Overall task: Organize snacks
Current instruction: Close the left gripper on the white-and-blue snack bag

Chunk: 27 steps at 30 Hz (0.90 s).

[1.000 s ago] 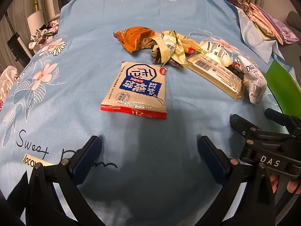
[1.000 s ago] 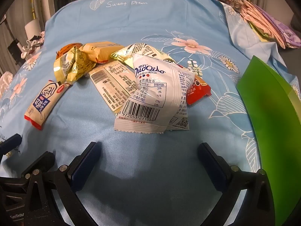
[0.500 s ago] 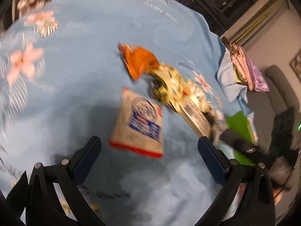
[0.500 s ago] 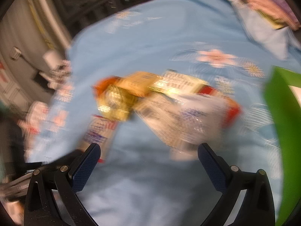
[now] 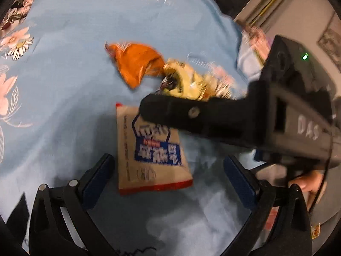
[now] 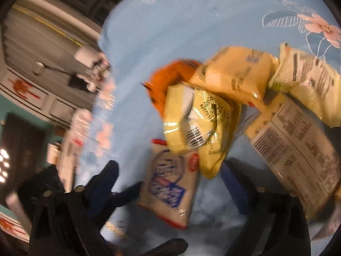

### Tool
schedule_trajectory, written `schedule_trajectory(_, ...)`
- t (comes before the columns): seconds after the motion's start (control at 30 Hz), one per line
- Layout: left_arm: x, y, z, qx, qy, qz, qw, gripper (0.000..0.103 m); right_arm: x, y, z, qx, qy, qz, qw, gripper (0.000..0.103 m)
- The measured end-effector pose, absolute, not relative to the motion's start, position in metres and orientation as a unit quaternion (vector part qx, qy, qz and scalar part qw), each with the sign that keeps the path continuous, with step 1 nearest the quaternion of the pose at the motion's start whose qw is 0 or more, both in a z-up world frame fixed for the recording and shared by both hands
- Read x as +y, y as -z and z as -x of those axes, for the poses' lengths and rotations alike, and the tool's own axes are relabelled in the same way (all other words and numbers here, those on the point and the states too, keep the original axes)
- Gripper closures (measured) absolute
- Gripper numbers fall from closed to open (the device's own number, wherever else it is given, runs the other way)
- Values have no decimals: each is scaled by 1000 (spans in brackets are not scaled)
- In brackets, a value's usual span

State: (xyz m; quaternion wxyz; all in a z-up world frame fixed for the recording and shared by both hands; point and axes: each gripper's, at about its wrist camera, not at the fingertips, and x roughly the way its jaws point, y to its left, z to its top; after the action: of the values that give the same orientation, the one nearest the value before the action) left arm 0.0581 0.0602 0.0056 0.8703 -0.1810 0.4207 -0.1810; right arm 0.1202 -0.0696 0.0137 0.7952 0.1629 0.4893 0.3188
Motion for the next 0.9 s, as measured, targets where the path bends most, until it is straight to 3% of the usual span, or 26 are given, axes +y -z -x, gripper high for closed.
schedule_trajectory(0.17,74,2,-52,410,197,225,862,2,-59,-15,-122,486,-340,-141,793,9)
schedule_trajectory(0.27,84,-5,-44,408,200,241,858,4,-49,-17,-121,484,-329,-105,804,19)
schedule_trajectory(0.33,78,-11,-46,413,188,225,862,8,-48,-15,-123,486,-324,-93,806,40)
schedule_trajectory(0.37,75,-13,-44,417,179,209,866,13,-51,-15,-124,487,-319,-89,808,46)
schedule_trajectory(0.43,69,-15,-47,425,166,185,870,24,-52,-12,-127,492,-310,-89,809,73)
schedule_trajectory(0.5,74,-17,-43,431,152,176,872,45,-56,-10,-128,493,-315,-104,804,76)
schedule_trajectory(0.67,90,-13,-40,439,153,188,865,68,-62,-6,-125,494,-332,-117,795,79)
schedule_trajectory(0.9,80,-22,-28,446,169,169,863,68,-65,-19,-105,485,-320,-103,807,80)
